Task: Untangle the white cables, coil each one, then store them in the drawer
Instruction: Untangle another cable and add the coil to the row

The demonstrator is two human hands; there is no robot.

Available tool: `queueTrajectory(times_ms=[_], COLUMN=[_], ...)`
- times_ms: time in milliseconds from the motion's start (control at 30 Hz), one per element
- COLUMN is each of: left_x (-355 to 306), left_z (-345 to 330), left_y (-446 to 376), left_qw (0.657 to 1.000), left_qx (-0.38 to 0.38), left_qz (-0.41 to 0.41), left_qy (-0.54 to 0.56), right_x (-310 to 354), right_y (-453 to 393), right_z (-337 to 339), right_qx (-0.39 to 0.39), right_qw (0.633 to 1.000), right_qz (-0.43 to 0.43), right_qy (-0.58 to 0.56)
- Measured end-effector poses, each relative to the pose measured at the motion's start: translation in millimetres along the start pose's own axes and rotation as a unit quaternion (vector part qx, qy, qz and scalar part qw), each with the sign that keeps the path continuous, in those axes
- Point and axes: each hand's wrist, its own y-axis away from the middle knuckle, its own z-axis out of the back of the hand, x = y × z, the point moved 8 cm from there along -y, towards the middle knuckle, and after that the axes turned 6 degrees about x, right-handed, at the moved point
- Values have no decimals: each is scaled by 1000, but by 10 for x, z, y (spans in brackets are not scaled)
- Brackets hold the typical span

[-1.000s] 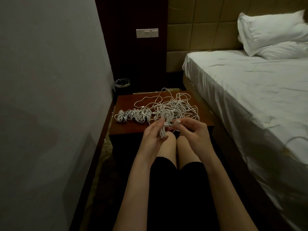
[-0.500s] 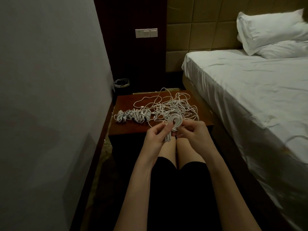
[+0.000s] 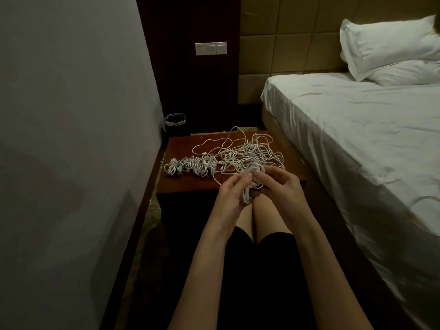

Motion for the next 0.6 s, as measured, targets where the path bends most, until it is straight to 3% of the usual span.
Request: queueTrajectory(times_ms=[100, 333, 600], left_x=[53, 85, 9], left_z=[-69, -125, -109], left_y=[14, 10, 35], left_qw=[999, 997, 995], left_qx=[19, 22, -71], left_qz=[9, -12, -70], left_qy=[34, 67, -28], right_x=[-37, -59, -46], right_y=[-8, -8, -18], right_z=[-12, -11, -69], right_qx=[15, 37, 24], right_qw=[998, 998, 1000], right_qz=[-15, -43, -9], right_qy=[-57, -30, 9])
